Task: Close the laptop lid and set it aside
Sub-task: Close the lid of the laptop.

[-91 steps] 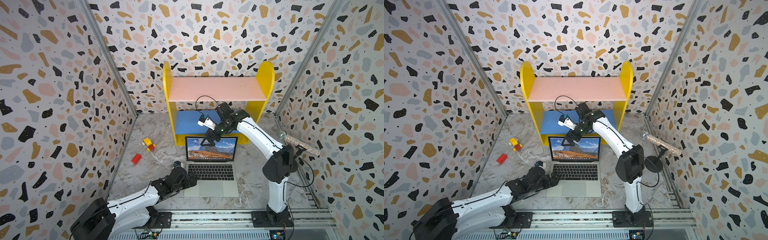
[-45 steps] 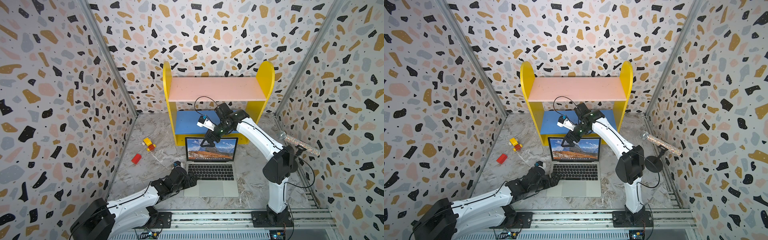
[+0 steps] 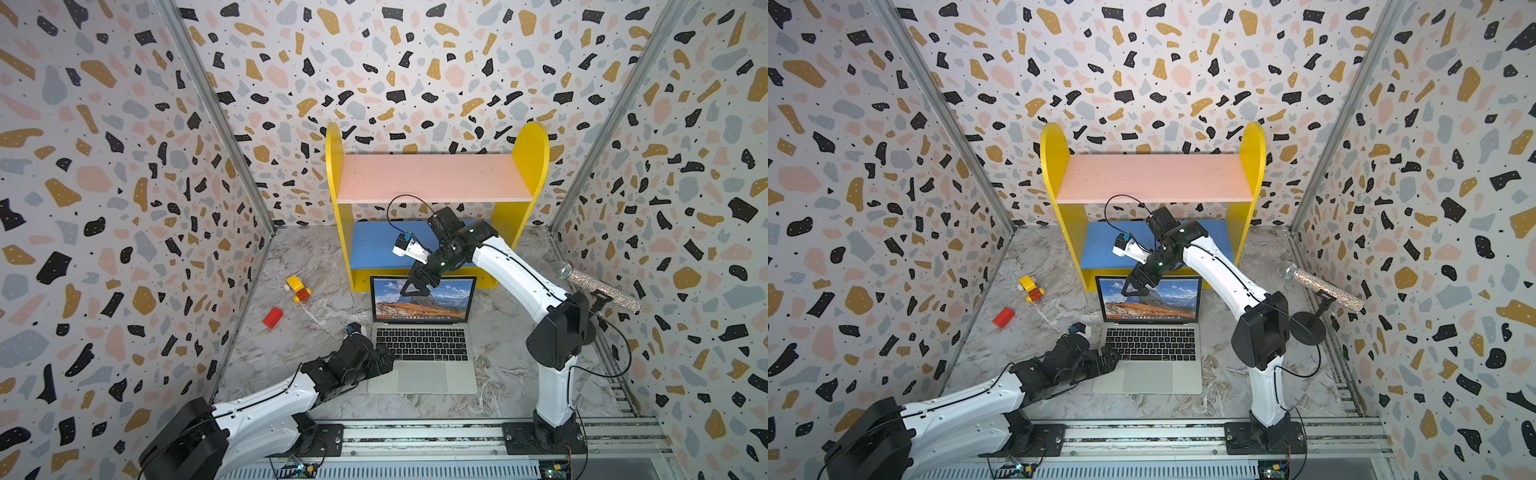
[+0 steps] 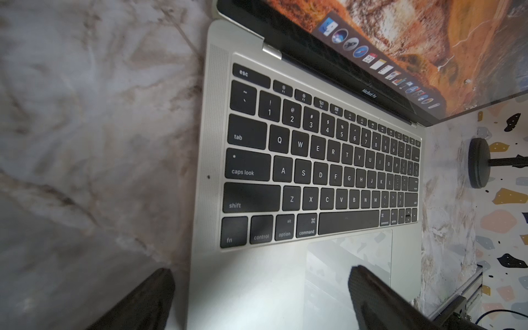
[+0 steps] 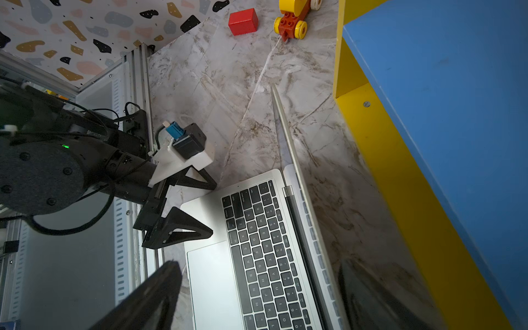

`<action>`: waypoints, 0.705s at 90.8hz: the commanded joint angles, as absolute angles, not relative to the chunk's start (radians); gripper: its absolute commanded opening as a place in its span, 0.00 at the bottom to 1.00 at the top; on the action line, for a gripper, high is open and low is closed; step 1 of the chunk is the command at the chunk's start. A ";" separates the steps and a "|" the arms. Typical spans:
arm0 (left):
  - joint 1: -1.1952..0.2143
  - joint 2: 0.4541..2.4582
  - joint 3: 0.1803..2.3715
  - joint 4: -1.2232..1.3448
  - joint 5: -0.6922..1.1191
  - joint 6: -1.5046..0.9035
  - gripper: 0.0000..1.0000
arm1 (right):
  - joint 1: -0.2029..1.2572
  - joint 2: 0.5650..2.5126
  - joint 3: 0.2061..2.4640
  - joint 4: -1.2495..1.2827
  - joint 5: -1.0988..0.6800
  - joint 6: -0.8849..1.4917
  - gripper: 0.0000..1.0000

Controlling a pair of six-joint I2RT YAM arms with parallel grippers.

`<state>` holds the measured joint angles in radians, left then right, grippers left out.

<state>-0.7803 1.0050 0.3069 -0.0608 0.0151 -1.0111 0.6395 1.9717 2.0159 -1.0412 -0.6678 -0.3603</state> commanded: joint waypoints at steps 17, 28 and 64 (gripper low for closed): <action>-0.784 0.997 0.274 -0.148 0.005 -1.028 1.00 | 0.678 1.899 1.990 -1.120 -0.712 -0.365 0.91; -0.784 0.996 0.272 -0.150 0.005 -1.028 1.00 | 0.681 1.896 1.989 -1.120 -0.710 -0.365 0.90; -0.784 0.994 0.273 -0.153 0.003 -1.031 1.00 | 0.705 1.877 1.951 -1.117 -0.698 -0.367 0.89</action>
<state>-0.7807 0.9920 0.3035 -0.0738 0.0135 -1.0149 0.6655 1.9331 1.9694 -1.0420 -0.6533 -0.3626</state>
